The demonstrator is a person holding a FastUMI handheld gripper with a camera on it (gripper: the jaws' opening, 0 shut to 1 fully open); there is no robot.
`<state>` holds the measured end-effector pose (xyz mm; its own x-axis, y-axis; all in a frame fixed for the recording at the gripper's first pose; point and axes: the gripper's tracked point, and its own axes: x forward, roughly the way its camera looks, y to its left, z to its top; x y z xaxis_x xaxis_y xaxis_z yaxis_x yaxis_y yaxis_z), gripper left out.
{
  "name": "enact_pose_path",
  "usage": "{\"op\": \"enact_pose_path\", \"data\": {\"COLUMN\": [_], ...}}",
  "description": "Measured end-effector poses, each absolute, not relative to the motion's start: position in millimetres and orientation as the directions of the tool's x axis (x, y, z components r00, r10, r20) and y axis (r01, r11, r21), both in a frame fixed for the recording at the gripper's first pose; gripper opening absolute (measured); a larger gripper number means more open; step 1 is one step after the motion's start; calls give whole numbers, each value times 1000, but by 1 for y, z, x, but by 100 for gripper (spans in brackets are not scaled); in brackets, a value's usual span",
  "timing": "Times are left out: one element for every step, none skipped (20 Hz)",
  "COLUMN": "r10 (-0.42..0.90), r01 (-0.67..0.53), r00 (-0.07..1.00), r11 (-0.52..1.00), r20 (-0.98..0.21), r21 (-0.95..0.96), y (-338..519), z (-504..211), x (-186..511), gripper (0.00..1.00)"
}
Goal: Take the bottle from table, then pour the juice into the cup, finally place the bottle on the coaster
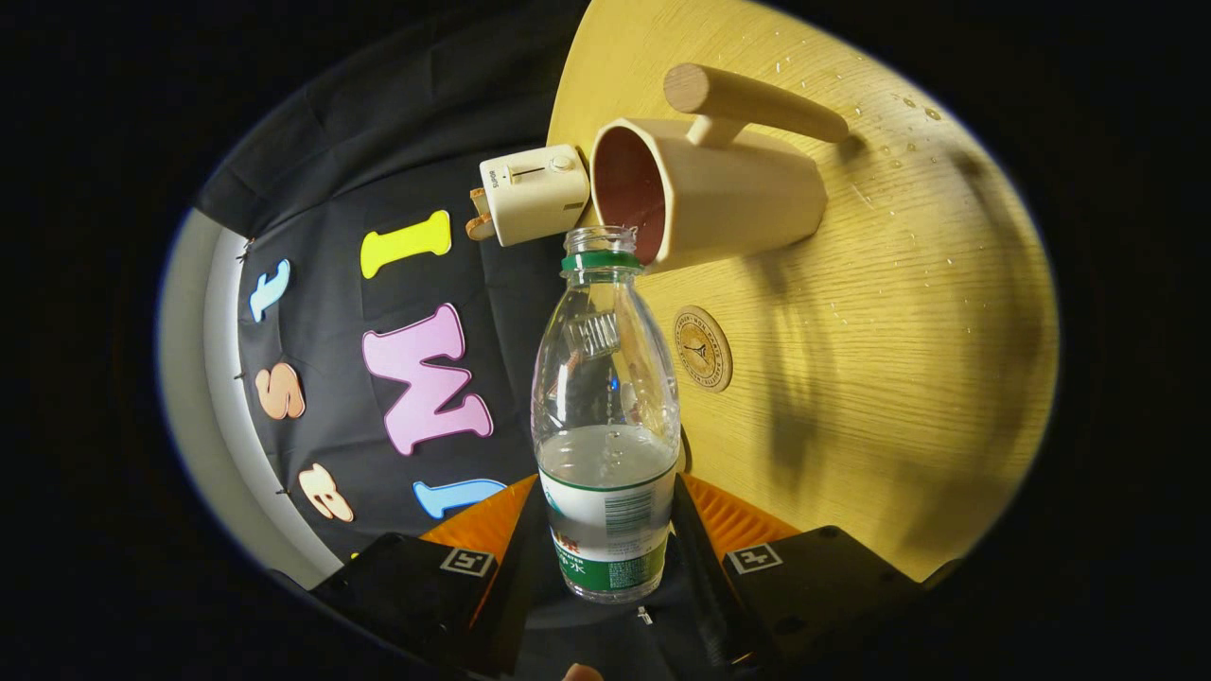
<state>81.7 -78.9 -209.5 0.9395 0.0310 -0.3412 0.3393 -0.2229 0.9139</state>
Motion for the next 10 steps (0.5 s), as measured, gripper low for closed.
{"op": "enact_pose_path", "data": {"r10": [32, 32, 32, 31, 29, 27, 27, 27, 27, 28], "r01": [339, 340, 339, 339, 338, 336, 334, 334, 332, 331], "r00": [939, 939, 939, 939, 940, 940, 940, 941, 941, 941], "r11": [-227, -231, -236, -240, -245, -250, -257, -262, -267, -272], "r20": [-341, -342, -341, -342, -341, -340, -339, -339, -337, -336], "r21": [913, 912, 911, 910, 909, 908, 907, 906, 905, 904], "y": [-79, -79, -79, -79, -80, -80, -80, -80, -81, -80], "z": [-209, -209, -209, -209, -208, -207, -206, -205, -204, -203], "x": [81, 82, 82, 81, 81, 81, 81, 81, 81, 82], "gripper": [74, 74, 74, 74, 74, 74, 74, 74, 74, 74]}}
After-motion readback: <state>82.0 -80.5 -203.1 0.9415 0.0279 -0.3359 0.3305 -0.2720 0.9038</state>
